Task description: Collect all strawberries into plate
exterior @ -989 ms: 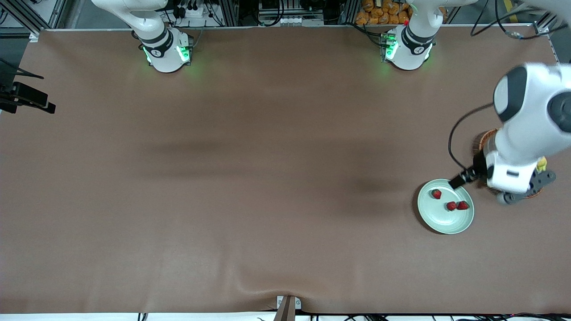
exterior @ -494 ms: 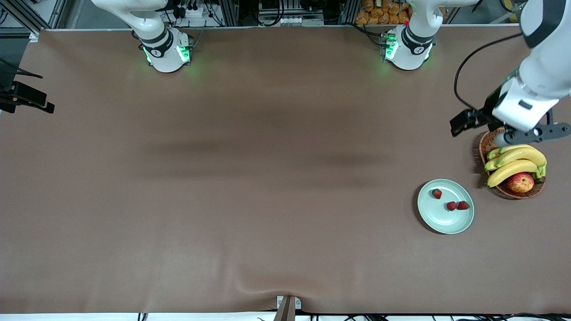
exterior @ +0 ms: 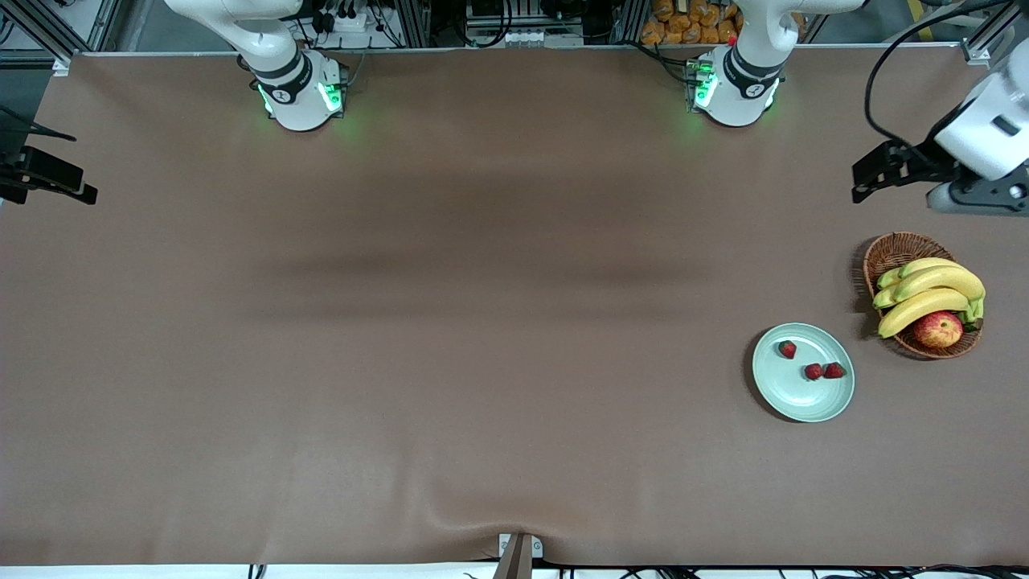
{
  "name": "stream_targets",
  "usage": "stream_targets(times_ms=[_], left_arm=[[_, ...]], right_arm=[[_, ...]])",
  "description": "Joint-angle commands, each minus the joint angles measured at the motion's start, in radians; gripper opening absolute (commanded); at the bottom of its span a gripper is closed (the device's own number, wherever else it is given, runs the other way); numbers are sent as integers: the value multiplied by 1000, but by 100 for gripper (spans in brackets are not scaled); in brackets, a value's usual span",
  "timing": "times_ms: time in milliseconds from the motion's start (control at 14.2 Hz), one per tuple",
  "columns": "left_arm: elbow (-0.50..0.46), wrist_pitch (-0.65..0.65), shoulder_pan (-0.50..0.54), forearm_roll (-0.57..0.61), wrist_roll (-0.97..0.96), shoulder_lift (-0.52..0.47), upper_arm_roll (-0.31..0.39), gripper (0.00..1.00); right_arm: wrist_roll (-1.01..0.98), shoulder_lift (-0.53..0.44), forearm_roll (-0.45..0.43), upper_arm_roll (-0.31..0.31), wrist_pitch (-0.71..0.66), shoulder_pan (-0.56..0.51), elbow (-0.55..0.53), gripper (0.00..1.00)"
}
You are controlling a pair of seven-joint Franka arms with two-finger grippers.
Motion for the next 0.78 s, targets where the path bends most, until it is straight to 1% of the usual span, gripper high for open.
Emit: stream_targets(times_ms=[0,282,706], left_arm=[[52,-52,1,-25,10,5,4,100],[64,-52,-3,-54,-48,11,3,100],[63,-52,-2,-51,-44,9,-2,100]], right_arm=[[-7,2,1,3,-12,-8,18,100],[-7,2,1,3,-12,-8,20,100],[-7,2,1,3,-12,-8,20,100]])
